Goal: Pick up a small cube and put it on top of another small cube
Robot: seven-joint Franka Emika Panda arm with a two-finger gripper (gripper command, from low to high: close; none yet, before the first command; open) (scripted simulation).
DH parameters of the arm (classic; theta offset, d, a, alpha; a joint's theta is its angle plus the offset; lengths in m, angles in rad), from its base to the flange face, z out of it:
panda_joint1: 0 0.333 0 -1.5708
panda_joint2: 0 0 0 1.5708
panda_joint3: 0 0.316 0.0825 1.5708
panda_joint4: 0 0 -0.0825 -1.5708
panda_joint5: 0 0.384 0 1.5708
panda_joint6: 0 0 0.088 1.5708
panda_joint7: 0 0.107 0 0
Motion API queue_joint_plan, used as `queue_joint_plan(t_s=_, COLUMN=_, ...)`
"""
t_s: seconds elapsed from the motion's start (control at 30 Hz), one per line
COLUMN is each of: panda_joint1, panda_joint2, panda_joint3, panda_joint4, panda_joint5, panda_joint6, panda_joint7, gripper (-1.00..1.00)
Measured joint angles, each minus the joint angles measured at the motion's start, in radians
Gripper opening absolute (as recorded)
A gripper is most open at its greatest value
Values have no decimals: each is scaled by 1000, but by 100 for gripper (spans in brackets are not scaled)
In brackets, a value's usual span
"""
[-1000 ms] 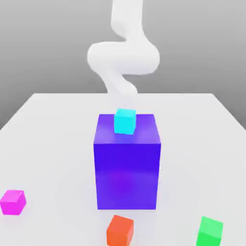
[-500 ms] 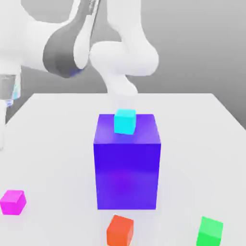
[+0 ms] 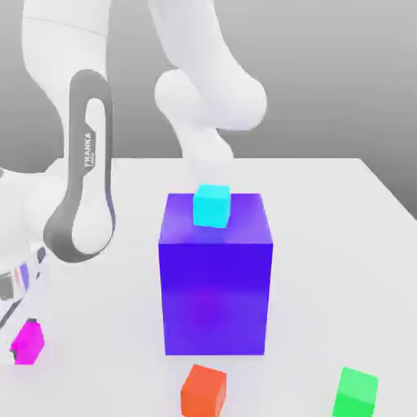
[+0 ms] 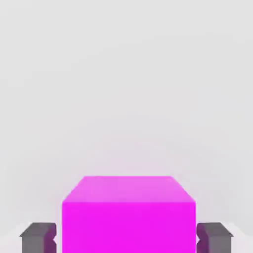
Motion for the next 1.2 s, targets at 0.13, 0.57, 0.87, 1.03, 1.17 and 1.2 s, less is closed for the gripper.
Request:
queue_joint_plan(t_s=0.13, panda_joint1=2, panda_joint2=-23, panda_joint3=-3, panda_joint4=-5, panda_joint5=-2, panda_joint6=-18, panda_joint7=3, gripper=-100)
queue_joint_plan(t_s=0.57, panda_joint1=234, panda_joint2=-186, panda_joint3=189, panda_joint4=16, panda_joint5=-150, panda_joint6=-207, panda_joint7=-94, gripper=-100)
queue_joint_plan(t_s=0.87, panda_joint1=452, panda_joint2=-193, panda_joint3=414, panda_joint4=69, panda_joint5=-244, panda_joint6=-282, panda_joint7=-233, gripper=-100)
queue_joint_plan(t_s=1.03, panda_joint1=567, panda_joint2=-136, panda_joint3=481, panda_joint4=99, panda_joint5=-327, panda_joint6=-270, panda_joint7=-263, gripper=-100)
queue_joint_plan(t_s=1.17, panda_joint1=615, panda_joint2=-45, panda_joint3=434, panda_joint4=109, panda_joint5=-400, panda_joint6=-197, panda_joint7=-217, gripper=100)
queue_joint_plan(t_s=1.2, panda_joint1=615, panda_joint2=-45, panda_joint3=434, panda_joint4=109, panda_joint5=-400, panda_joint6=-197, panda_joint7=-217, gripper=100)
